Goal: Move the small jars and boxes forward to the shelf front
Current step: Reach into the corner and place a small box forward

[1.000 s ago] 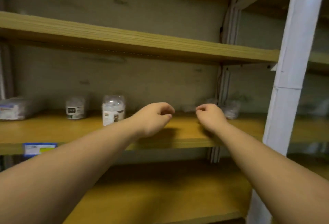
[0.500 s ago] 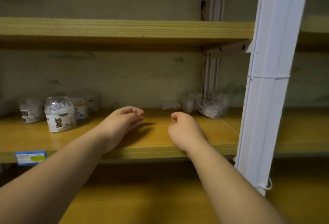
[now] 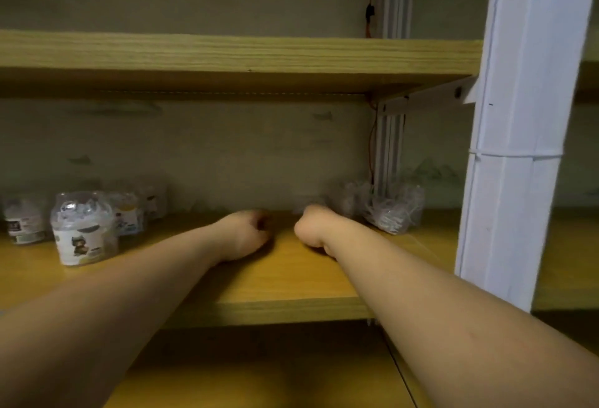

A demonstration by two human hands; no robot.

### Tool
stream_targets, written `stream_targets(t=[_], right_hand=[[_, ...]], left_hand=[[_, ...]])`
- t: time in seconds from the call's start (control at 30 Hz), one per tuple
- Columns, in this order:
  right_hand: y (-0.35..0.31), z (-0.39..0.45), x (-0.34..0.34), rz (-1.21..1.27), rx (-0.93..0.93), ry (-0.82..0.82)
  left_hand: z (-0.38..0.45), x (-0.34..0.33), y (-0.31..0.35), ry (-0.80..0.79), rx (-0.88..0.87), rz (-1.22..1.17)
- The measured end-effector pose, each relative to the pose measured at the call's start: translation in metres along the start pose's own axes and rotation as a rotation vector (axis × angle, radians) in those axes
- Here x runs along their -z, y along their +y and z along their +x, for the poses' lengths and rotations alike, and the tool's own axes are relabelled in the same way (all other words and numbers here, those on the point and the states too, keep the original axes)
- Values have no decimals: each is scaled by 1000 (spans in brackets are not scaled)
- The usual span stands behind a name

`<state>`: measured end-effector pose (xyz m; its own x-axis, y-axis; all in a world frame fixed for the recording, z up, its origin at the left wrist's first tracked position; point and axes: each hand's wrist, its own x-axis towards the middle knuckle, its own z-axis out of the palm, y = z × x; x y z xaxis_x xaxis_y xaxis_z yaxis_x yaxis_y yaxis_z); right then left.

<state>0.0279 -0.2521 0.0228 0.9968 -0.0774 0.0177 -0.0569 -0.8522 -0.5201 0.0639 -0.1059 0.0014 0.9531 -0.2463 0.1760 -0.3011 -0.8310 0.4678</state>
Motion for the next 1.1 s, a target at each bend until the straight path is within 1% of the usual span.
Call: stream_targets(t=[0.07, 0.2, 0.27, 0.37, 0.47, 0.57, 0.7, 0.77, 0.87, 0.93, 1.0, 1.1], right_hand=[[-1, 21, -1, -54, -28, 48], [-2, 54, 0, -132, -74, 75], [0, 69, -5, -146, -107, 134], [6, 85, -15, -166, -150, 272], [10, 95, -20, -103, -164, 303], [11, 96, -21, -20, -197, 382], [14, 99, -25, 38, -148, 408], [16, 99, -26, 86, -122, 460], [20, 100, -26, 208, -43, 511], [21, 100, -25, 244, 10, 528], [20, 98, -22, 293, 60, 578], [17, 91, -18, 360, 105, 636]], left_hand=[[27, -9, -1, 0, -82, 140], [76, -16, -4, -56, -146, 190], [96, -19, -12, -76, -230, 151], [123, -25, -28, -14, -321, 55], [131, -25, -34, 32, -352, -12], [133, -24, -39, 67, -338, -51], [132, -21, -43, 105, -334, -112], [130, -20, -42, 133, -347, -157], [131, -19, -41, 177, -394, -207], [131, -18, -41, 217, -407, -225], [130, -17, -40, 262, -390, -257], [127, -14, -36, 287, -347, -298]])
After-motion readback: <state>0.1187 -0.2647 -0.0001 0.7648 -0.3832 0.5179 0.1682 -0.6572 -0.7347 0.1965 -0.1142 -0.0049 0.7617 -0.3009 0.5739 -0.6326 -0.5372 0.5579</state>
